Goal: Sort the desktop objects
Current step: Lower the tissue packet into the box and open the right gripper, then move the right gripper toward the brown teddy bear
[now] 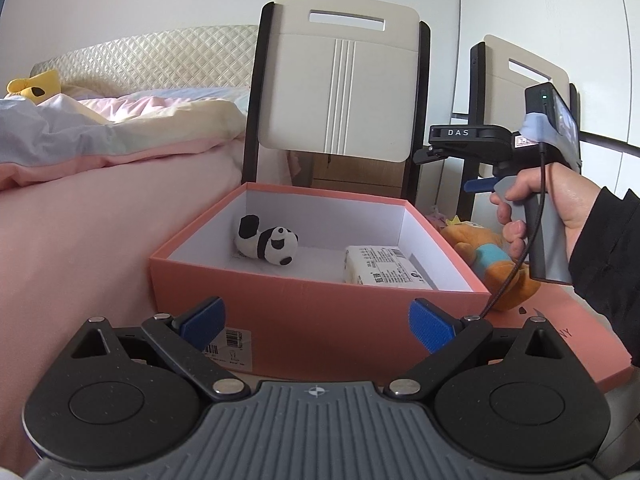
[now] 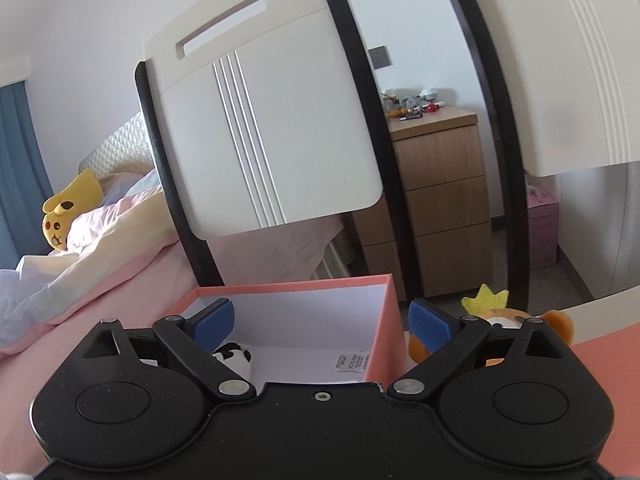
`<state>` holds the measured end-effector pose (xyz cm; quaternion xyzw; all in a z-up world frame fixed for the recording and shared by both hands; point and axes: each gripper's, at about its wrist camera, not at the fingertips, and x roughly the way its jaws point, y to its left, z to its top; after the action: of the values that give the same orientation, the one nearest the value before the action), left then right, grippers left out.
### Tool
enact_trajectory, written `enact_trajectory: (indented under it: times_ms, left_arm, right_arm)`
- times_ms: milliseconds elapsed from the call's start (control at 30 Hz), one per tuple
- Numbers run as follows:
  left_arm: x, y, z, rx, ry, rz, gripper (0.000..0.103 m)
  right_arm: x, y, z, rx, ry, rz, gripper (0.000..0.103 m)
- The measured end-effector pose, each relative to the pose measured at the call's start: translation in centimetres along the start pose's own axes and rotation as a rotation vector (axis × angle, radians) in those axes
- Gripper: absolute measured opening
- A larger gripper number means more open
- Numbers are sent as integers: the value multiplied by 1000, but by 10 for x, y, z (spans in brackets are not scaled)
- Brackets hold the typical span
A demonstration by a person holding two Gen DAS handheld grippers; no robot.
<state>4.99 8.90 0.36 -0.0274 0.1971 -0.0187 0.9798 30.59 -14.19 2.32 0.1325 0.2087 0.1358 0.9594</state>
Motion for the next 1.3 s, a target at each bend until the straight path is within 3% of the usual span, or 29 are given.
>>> enact_trajectory:
  times_ms: [600,933,1300]
  left_arm:
    - [-6,-7,-1,24,-24,0,99]
    - [-8,-8,-2,25,-26,-9,99]
    - [-9,-9,-2,27,-33,-4,99]
  right_arm:
    - [-102,-12,-50,-62,-117,-25,99]
    - [-130,-16,-87,-163,-145,-37,99]
    - [-148,-22,-110,-181,-153,-51,100]
